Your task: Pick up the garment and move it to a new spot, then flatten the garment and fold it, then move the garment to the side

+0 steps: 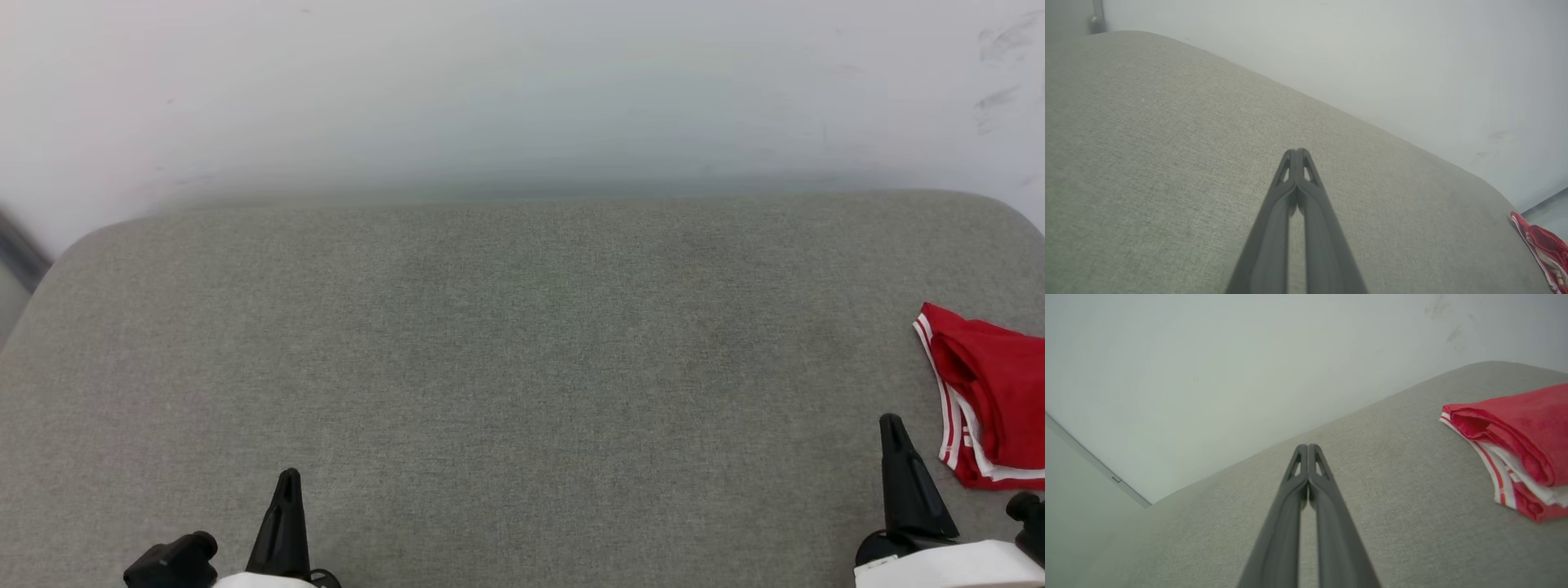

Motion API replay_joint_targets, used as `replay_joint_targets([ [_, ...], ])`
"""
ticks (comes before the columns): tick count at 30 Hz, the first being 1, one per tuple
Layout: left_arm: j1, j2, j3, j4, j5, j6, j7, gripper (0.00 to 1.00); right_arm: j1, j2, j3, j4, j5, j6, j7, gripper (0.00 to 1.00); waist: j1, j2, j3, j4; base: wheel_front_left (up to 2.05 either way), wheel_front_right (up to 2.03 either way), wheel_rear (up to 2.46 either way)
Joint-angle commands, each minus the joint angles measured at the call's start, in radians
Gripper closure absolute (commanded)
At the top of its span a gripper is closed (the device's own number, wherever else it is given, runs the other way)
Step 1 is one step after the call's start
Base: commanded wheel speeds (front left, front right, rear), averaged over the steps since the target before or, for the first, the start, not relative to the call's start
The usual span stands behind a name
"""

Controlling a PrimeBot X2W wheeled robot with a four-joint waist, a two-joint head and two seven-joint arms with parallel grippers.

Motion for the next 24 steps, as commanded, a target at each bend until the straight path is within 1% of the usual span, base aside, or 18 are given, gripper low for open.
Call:
replay_joint_targets([
  [1,-0.030,0.009,0.004,-0.006,-0.040,-0.006,0.006,1.00,-0.033,-0.011,0.001,-0.007,0.041,0.000,0.007,1.00,0.0000,0.0000,0.000,0.000,0.00,0.00,0.00],
  [13,-0.071,0.017,0.011,0.030,-0.236,-0.030,0.046,1.00,-0.064,-0.016,0.002,0.027,0.232,0.000,0.047,1.00,0.0000,0.0000,0.001,-0.002,0.00,0.00,0.00],
  [24,-0.102,0.021,0.019,0.054,-0.391,-0.049,0.079,1.00,-0.089,-0.018,0.000,0.054,0.385,0.000,0.082,1.00,0.0000,0.0000,0.002,-0.003,0.00,0.00,0.00],
])
